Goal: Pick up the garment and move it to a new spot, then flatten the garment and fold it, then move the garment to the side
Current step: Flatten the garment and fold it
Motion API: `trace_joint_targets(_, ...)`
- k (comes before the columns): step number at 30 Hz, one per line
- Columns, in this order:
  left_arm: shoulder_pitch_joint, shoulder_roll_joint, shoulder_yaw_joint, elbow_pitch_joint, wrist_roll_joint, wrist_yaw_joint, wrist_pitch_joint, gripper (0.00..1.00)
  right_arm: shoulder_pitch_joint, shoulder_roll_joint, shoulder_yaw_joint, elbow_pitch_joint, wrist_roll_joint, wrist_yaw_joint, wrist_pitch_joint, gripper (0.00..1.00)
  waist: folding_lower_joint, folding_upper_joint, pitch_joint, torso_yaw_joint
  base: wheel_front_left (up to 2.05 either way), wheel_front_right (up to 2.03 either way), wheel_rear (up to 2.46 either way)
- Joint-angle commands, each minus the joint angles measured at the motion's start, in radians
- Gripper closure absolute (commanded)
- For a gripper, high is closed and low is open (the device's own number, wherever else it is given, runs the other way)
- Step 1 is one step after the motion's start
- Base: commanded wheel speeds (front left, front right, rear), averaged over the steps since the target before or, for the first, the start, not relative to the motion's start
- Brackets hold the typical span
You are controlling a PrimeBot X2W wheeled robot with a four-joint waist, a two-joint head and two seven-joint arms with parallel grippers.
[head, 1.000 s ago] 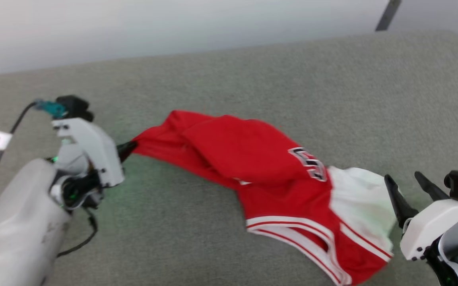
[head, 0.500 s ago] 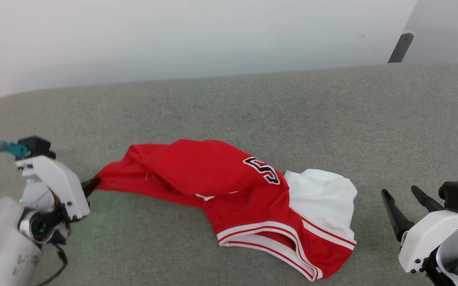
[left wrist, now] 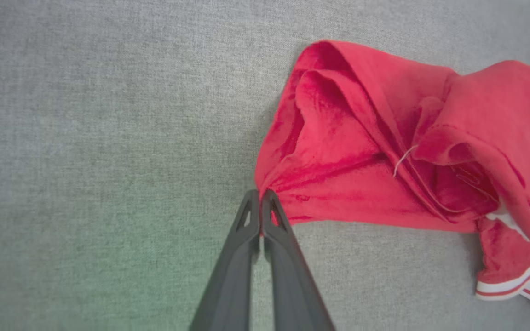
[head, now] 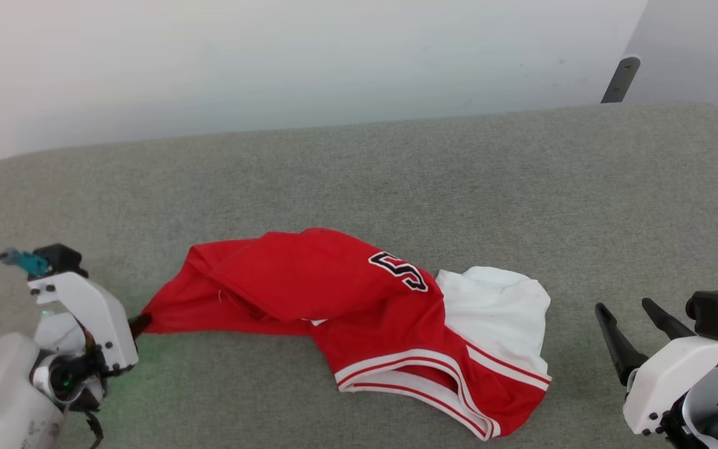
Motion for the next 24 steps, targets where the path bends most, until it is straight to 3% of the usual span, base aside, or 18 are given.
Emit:
trace_joint_targets(1,-0.010,0.009,-0.011,-0.006,0.011,0.013,0.024,0.00,0.013,0.004,0.001,-0.004,0.002,-0.001,-0.001,0.00,0.0000,0.0000,-0.001,-0.001,0.00,0.00,0.00)
trace_joint_targets(8,-0.041,0.020,-0.038,-0.101,0.015,0.081,0.139,0.00,0.014,0.009,-0.003,-0.006,0.001,-0.001,-0.006,0.00,0.0000,0.0000,-0.002,-0.005,0.00,0.00,0.00)
trace_joint_targets(16,-0.017,0.010,-0.028,-0.306,-0.062,0.183,0.284,0.00,0.008,0.014,-0.005,-0.008,0.002,-0.001,-0.013,0.00,0.0000,0.0000,0.008,-0.020,0.00,0.00,0.00)
trace_joint_targets(20,0.002,0.022,-0.030,-0.389,-0.062,0.225,0.304,0.00,-0.004,0.017,-0.004,-0.008,0.003,-0.001,-0.017,0.00,0.0000,0.0000,0.020,-0.031,0.00,0.00,0.00)
trace_joint_targets(24,0.012,0.021,-0.031,-0.409,-0.051,0.233,0.286,0.00,-0.016,0.018,0.001,-0.004,0.006,-0.001,-0.022,0.00,0.0000,0.0000,0.031,-0.039,0.00,0.00,0.00)
